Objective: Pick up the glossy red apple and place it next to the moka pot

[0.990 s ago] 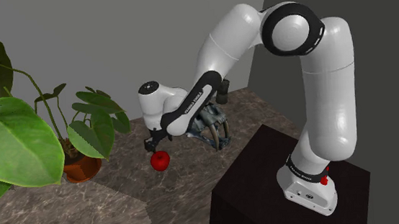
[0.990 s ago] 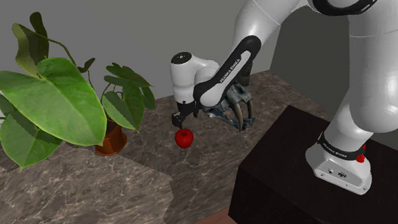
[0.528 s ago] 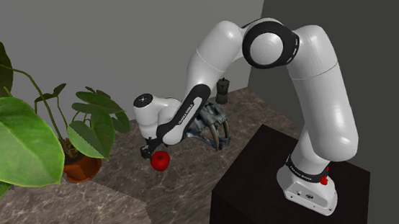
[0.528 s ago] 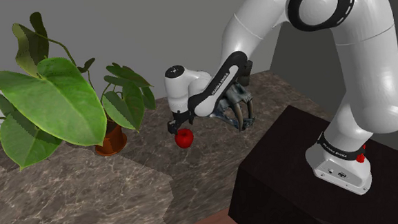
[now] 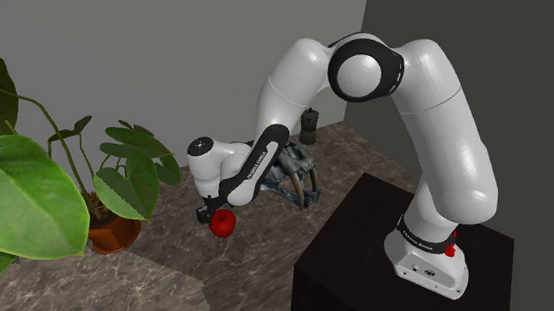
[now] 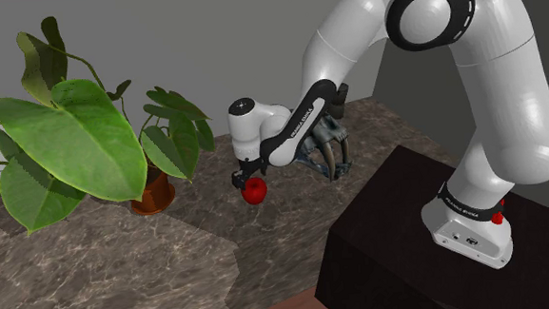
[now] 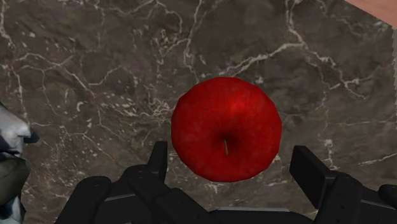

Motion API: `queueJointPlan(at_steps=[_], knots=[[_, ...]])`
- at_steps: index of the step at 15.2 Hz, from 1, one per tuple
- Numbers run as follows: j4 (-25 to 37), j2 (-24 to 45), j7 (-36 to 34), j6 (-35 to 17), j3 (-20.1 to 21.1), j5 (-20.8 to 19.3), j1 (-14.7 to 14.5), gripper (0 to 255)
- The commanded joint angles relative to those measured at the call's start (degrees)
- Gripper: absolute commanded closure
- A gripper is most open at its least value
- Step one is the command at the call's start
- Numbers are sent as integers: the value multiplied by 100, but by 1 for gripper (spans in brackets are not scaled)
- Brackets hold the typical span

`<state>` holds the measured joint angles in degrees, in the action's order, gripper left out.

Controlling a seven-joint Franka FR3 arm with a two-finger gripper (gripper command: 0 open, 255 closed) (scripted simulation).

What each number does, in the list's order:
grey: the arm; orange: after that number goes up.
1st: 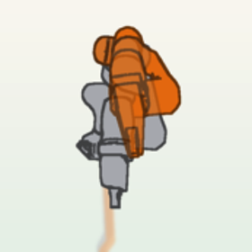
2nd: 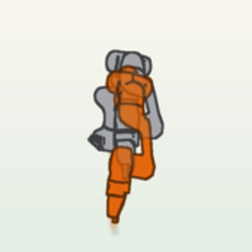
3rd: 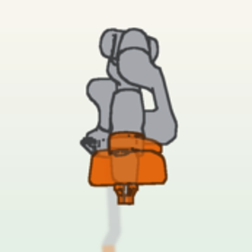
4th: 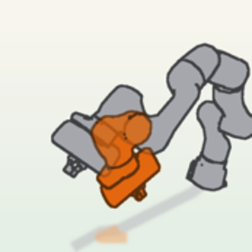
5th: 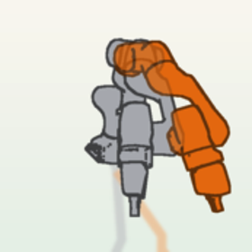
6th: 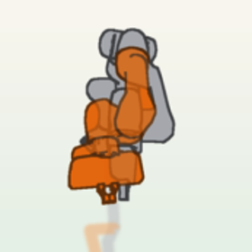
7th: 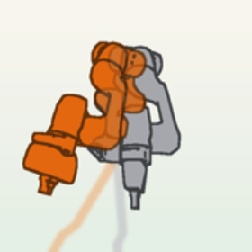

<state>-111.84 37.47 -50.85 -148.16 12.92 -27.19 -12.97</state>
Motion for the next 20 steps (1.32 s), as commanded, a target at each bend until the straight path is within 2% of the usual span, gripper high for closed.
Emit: queueJointPlan(at_steps=[1, 3, 4, 13, 20], knots=[[2, 3, 0, -1, -1, -1, 0, 0], [1, 2, 0, -1, -1, -1, 0, 0], [1, 2, 0, -1, -1, -1, 0, 255], [2, 2, 0, -1, -1, -1, 0, 255], [-122, -450, 175, 323, 184, 204, 134, 255]])
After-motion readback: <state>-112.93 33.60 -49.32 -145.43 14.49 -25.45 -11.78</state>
